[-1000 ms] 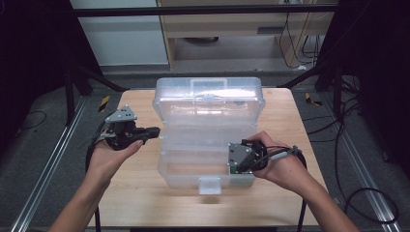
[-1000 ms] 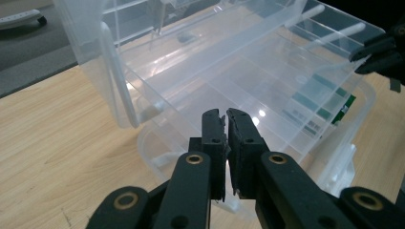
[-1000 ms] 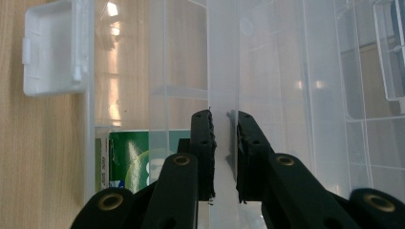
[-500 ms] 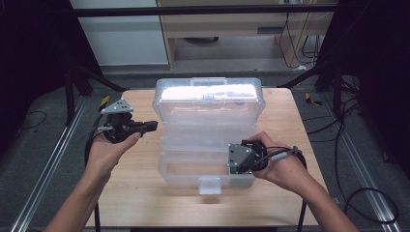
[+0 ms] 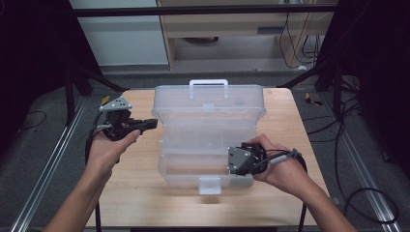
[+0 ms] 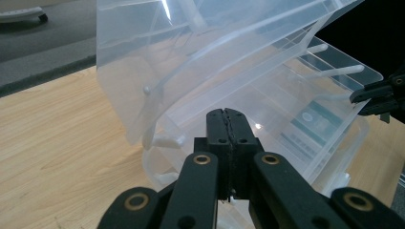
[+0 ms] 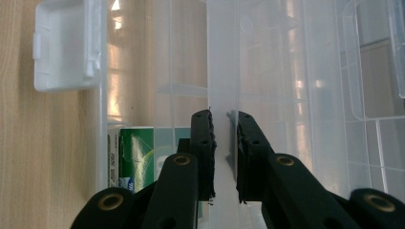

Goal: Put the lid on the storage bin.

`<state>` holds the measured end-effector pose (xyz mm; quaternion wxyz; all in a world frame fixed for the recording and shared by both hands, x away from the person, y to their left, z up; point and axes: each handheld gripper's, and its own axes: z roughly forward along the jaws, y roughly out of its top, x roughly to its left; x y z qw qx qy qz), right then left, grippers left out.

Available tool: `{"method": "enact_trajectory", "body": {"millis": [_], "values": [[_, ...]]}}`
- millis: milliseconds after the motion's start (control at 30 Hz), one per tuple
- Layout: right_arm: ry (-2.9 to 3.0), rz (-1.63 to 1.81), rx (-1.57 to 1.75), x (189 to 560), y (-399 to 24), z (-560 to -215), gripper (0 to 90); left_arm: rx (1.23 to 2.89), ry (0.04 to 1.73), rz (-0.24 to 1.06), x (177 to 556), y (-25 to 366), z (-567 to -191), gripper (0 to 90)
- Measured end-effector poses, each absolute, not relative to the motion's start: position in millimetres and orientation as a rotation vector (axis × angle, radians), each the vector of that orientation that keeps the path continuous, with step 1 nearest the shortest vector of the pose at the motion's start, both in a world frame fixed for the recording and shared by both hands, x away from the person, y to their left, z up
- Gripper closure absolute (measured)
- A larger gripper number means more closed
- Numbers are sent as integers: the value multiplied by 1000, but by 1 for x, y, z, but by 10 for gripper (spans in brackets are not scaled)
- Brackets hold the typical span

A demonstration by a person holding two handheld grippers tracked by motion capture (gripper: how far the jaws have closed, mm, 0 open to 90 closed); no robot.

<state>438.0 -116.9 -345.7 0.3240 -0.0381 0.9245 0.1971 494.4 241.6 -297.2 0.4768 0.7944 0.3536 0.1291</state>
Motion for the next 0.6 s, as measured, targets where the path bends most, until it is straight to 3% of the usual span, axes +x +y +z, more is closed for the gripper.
{"method": "enact_trajectory", "body": {"millis": [600], "values": [[2450,522,-105,433,-117,-352,800,1938,860,300,484,243,-303,900]]}}
